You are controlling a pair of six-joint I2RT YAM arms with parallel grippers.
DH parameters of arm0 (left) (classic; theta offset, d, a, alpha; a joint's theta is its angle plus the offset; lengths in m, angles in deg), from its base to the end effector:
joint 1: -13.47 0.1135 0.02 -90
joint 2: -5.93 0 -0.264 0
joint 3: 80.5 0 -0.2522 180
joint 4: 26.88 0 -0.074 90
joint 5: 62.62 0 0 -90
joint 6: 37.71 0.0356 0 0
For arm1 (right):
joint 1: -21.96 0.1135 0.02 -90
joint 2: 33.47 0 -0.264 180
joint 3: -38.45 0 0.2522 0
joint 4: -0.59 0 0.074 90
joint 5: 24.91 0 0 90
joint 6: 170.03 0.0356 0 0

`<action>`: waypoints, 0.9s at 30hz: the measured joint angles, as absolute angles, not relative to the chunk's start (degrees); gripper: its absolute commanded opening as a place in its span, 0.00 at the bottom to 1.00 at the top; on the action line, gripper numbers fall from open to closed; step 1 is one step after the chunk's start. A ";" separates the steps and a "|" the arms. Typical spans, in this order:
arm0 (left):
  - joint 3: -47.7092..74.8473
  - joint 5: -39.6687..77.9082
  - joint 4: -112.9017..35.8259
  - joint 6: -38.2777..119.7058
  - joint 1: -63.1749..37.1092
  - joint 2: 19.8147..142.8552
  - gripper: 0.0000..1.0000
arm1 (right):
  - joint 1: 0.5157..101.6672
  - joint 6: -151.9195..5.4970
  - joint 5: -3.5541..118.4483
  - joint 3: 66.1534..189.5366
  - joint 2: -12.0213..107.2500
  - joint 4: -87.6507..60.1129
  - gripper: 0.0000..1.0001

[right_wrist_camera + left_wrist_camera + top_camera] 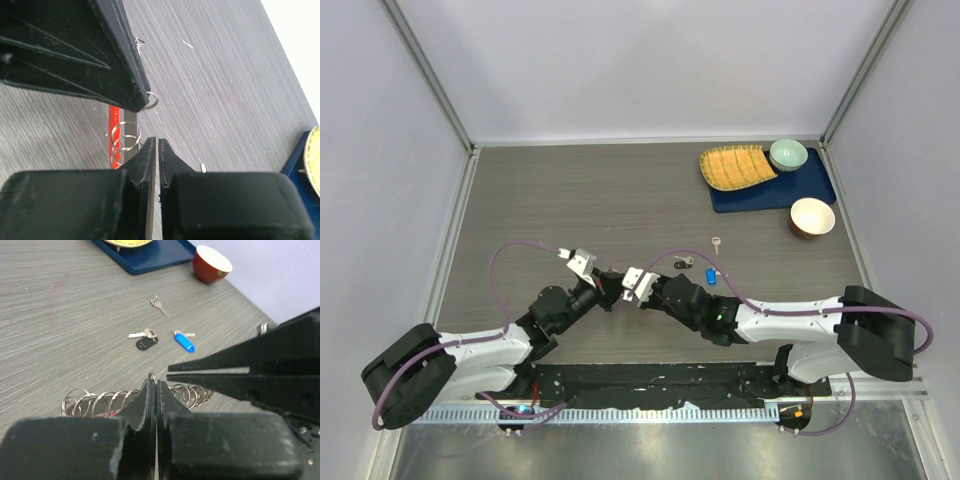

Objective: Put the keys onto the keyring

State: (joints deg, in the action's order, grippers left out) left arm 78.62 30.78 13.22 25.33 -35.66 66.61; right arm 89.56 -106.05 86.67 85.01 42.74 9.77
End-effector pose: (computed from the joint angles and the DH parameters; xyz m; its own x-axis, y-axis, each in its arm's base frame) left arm 0.1286 -0.1453 0.1828 -0.3216 -0.3200 -0.8912 0.6398 0.6204 -0.4536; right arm 0.1175 0.2507 0.2077 0.1998 -0.5858 -0.7855 -0.7131 0.4629 -0.5266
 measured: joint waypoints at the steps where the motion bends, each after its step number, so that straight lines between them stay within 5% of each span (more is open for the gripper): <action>1: 78.89 30.54 13.29 26.64 -35.66 66.77 0.00 | 89.32 -105.48 86.67 85.01 42.43 8.80 0.15; 8: 79.24 30.63 10.49 33.35 -35.31 67.90 0.01 | 83.57 -96.54 86.10 86.14 36.90 0.74 0.57; 17: 70.25 37.12 -3.85 36.06 -29.58 70.68 0.09 | 64.95 -77.96 81.12 87.87 35.04 -5.10 0.94; 20: 66.93 38.04 -6.93 33.75 -24.68 74.77 0.19 | 59.96 -72.15 78.83 88.70 35.42 -7.20 0.98; 22: 65.92 39.22 -9.27 31.56 -22.19 76.08 0.42 | 57.17 -69.65 78.34 89.44 35.53 -8.33 0.98; 23: 65.71 40.24 -10.82 30.19 -21.34 76.06 0.65 | 55.72 -68.15 78.24 90.08 35.53 -9.25 0.98; 27: 62.49 46.08 -22.05 24.98 -20.66 72.95 0.91 | 51.99 -63.75 79.77 92.31 34.74 -12.44 0.98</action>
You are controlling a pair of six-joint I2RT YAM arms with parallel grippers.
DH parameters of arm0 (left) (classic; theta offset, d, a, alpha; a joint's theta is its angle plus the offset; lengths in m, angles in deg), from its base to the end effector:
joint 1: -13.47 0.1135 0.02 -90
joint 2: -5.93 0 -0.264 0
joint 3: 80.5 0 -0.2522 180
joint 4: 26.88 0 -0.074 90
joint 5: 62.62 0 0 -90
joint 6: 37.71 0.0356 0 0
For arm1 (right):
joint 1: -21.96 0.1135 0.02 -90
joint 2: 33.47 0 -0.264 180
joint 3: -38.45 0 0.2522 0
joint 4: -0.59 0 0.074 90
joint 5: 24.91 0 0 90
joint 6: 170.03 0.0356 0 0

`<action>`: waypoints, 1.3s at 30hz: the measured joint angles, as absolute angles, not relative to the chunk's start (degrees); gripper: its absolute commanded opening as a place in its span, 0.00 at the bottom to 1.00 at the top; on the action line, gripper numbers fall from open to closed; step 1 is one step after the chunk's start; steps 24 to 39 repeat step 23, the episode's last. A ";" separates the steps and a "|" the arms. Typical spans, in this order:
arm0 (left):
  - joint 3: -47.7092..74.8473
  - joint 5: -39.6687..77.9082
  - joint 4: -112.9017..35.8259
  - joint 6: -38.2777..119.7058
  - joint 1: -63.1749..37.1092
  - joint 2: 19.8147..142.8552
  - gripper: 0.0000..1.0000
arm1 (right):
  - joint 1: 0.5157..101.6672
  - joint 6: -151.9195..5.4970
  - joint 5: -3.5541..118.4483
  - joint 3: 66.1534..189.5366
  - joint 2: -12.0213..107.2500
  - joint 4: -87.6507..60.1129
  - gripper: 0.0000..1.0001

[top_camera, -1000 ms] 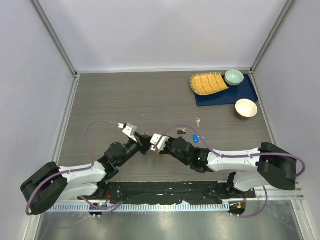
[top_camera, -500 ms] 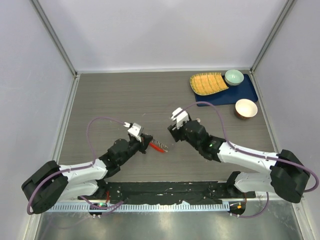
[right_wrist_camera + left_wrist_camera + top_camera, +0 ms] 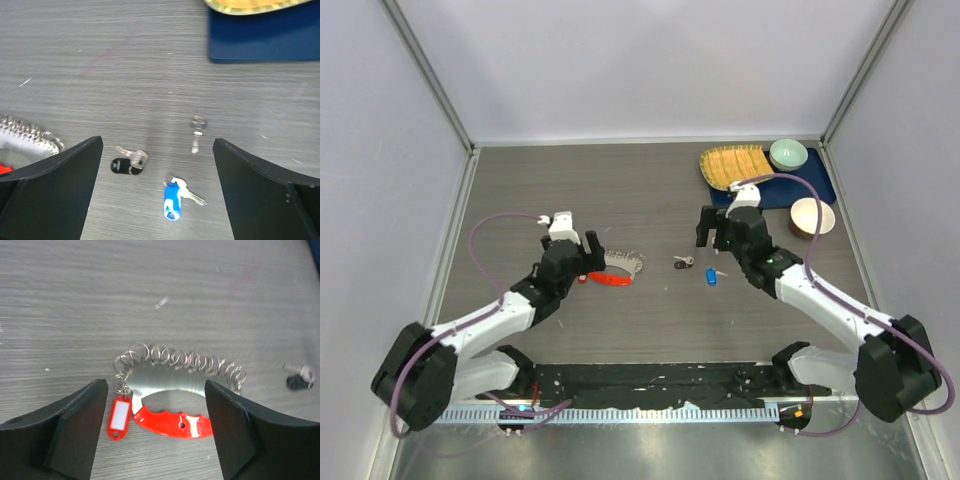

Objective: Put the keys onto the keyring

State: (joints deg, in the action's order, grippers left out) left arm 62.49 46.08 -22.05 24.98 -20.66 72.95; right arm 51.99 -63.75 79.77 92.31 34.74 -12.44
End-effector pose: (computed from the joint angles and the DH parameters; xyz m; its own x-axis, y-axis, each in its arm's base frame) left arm 0.1991 -0.1212 0.1846 -0.4466 -0.2223 -0.8667 0.0972 0.9508 -0.2940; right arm 0.2319 0.1236 0.2463 -0.4633 0.0454 -0.8850 -0.1661 0.9765 0.1371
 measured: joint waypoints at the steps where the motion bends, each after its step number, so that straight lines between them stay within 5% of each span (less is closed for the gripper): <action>1: 61.07 47.89 -25.66 23.54 -20.64 71.34 0.95 | 51.37 -63.03 81.05 92.33 33.73 -13.38 0.98; 8: 50.71 58.36 -46.55 18.69 -20.58 50.90 1.00 | 50.67 -61.70 92.33 92.29 19.39 -18.71 0.99; 17: 47.94 63.37 -53.00 20.31 -20.58 23.73 1.00 | 50.67 -63.75 104.66 92.11 5.65 -18.95 0.99; 39: 47.61 66.28 -55.91 23.06 -20.58 18.75 1.00 | 50.67 -65.17 107.17 91.78 3.22 -18.95 0.99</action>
